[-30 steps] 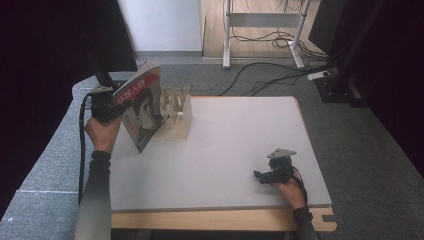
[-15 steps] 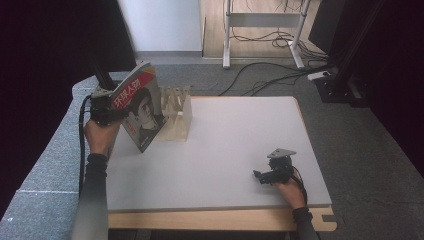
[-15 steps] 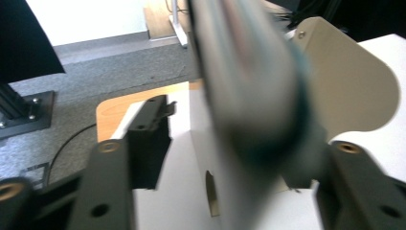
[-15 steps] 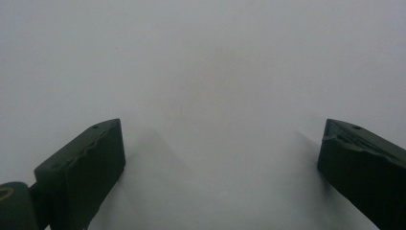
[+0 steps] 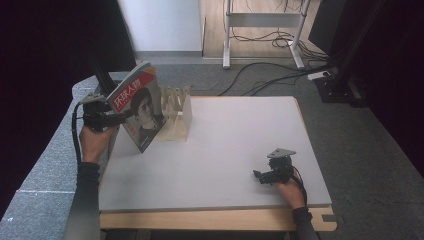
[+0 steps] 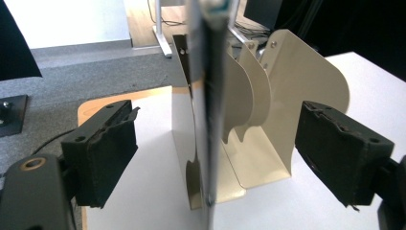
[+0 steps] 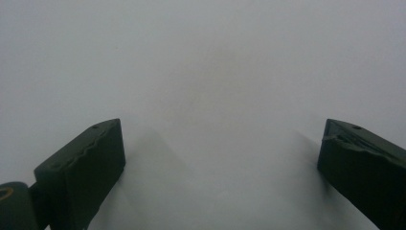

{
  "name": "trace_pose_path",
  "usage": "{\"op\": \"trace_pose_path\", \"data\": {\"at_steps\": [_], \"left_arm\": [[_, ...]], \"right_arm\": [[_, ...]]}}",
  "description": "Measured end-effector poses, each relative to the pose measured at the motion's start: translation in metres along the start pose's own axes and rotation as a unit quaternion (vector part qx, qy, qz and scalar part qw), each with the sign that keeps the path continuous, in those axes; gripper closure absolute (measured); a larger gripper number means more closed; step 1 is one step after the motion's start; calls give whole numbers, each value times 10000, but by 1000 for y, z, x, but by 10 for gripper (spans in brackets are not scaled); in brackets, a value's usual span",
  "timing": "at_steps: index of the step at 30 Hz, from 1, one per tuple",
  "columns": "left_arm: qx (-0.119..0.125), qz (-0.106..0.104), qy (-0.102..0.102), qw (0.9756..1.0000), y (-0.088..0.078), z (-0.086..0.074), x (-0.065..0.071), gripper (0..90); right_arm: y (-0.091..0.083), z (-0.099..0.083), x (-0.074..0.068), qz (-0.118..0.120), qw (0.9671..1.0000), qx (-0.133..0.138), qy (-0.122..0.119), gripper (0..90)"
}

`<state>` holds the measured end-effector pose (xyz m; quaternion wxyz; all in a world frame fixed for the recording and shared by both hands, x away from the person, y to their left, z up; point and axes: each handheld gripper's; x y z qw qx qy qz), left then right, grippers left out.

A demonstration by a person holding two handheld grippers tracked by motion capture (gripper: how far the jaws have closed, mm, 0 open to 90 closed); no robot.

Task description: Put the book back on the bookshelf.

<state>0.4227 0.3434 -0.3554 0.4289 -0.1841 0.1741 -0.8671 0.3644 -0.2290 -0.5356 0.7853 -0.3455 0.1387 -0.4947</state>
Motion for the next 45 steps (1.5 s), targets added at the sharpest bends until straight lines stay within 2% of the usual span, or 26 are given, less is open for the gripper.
{"op": "trace_pose_path", "data": {"at_steps": [7, 12, 18, 28, 36, 40, 45], "left_arm": [[-42, -5, 92, 9999, -13, -5, 9, 102], [-187, 52, 219, 9996, -23, -9, 19, 21], [-94, -27, 233, 9997, -38, -18, 32, 3], [-175, -250, 316, 9990, -49, -40, 53, 0], [-266, -575, 458, 9969, -35, -53, 73, 0], [-311, -678, 523, 9958, -21, -62, 81, 0], [-289, -936, 528, 9938, -3, -72, 87, 0]], "right_arm": [[0, 0, 0, -5, 10000, -1, -3, 15], [0, 0, 0, -5, 10000, -3, -14, 15], [0, 0, 0, -2, 10000, -12, 9, 15], [0, 0, 0, -9, 10000, -8, 5, 15], [0, 0, -1, -20, 10000, -18, 11, 15], [0, 0, -1, -21, 10000, -17, 9, 15], [0, 0, -1, -21, 10000, -14, 7, 15]]}}
Point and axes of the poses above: each handheld gripper's, and its own axes: y roughly forward along the jaws, z roughly out of its top, x roughly to its right, and after that the axes turned 11 degrees about -z, right-handed
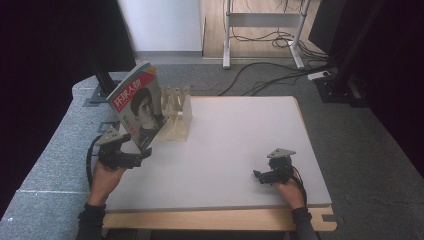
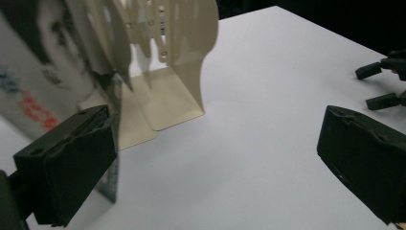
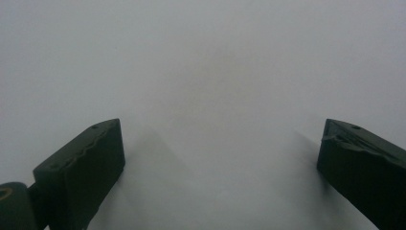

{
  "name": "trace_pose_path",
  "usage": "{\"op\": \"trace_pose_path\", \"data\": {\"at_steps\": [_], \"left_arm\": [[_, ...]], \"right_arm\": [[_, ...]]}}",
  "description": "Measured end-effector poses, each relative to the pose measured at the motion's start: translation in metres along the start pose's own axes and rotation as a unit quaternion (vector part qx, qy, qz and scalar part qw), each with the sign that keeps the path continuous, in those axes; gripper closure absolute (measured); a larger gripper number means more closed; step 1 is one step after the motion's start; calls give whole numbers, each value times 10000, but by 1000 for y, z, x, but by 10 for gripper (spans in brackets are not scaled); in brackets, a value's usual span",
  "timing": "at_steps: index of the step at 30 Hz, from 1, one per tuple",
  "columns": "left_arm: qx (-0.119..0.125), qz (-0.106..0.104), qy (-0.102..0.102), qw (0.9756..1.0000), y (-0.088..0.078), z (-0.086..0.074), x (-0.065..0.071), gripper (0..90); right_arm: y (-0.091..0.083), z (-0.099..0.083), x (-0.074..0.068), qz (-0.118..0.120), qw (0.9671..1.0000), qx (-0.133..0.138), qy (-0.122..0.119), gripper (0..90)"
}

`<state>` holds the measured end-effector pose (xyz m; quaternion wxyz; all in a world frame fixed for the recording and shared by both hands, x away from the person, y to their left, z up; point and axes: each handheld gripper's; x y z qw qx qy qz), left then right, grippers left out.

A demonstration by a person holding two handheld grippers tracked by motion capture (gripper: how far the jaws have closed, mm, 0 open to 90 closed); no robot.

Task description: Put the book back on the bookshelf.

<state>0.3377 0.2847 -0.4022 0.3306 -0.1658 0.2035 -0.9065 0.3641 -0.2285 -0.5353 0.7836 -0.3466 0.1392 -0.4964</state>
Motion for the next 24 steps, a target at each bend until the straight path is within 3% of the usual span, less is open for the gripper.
{"op": "trace_pose_path", "data": {"at_steps": [13, 18, 24], "left_arm": [[-418, -234, 89, 9988, 56, -31, 8, 0], [-521, -385, 12, 9979, 77, -45, 10, 0], [-749, -385, -23, 9964, 101, -62, 12, 0]], "right_arm": [[0, 0, 0, -7, 10000, 3, -9, 15], [0, 0, 0, -9, 10000, 7, -7, 15], [0, 0, 0, -10, 10000, 7, -6, 15]]}}
Point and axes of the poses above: each handheld gripper's, and its own axes: y roughly forward along the jaws, z roughly out of its top, x roughly to its right, and after that the axes turned 11 degrees about -z, right-handed
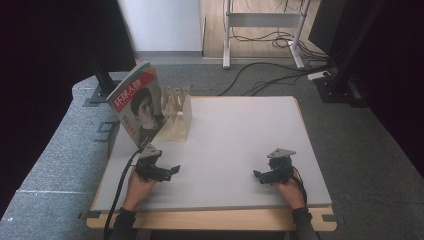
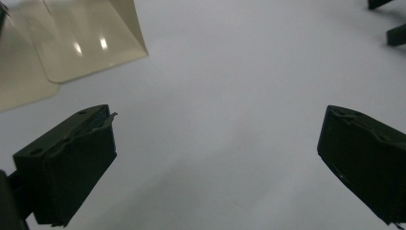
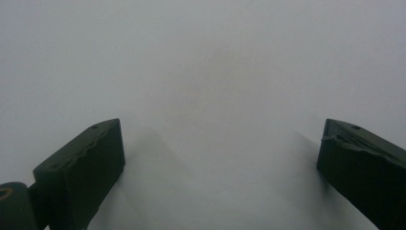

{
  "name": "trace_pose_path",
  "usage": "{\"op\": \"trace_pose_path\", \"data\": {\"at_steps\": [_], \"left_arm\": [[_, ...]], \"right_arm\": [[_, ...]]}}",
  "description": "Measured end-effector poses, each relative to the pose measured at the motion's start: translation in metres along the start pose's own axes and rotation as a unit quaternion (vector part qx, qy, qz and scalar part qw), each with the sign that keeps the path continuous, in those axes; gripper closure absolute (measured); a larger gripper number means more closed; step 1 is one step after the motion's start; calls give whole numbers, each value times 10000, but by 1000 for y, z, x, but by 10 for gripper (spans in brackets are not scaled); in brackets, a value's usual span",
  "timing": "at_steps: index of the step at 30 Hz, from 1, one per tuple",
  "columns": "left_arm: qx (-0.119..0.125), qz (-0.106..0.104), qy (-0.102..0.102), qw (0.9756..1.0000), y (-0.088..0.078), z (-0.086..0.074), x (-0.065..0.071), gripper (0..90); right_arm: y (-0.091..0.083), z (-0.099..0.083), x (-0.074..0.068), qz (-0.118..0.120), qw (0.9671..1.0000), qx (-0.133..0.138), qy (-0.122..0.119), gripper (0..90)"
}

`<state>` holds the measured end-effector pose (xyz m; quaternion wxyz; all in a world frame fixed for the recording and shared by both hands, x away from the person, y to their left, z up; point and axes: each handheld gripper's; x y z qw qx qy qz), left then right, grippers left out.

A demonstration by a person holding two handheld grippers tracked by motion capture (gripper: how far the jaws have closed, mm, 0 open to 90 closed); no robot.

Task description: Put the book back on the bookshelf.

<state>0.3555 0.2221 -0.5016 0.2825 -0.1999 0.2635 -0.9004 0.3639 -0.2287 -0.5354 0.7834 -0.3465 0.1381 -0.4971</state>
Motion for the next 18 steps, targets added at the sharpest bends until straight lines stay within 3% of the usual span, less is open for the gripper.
{"op": "trace_pose_path", "data": {"at_steps": [5, 6, 9, 11, 18], "left_arm": [[-396, 108, 26, 9992, 22, -12, 0, 0], [-539, 149, 14, 9984, 25, -11, 0, 0], [-672, 227, 105, 9974, 28, -11, 3, 0], [-938, 288, 120, 9951, 34, -9, 3, 0], [-942, 297, 118, 9950, 34, -10, 4, 0]], "right_arm": [[0, 0, 0, 0, 10000, 1, -1, 15], [0, 0, 0, 1, 10000, 2, 1, 15], [0, 0, 0, 3, 10000, 1, -1, 15], [0, 0, 0, 7, 10000, 2, 1, 15], [0, -1, 0, 20, 10000, 3, 23, 15]]}}
Point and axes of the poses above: each handheld gripper's, and its own axes: y roughly forward along the jaws, z roughly out of its top, x roughly to its right, and after that the axes turned 11 degrees about -z, right-handed
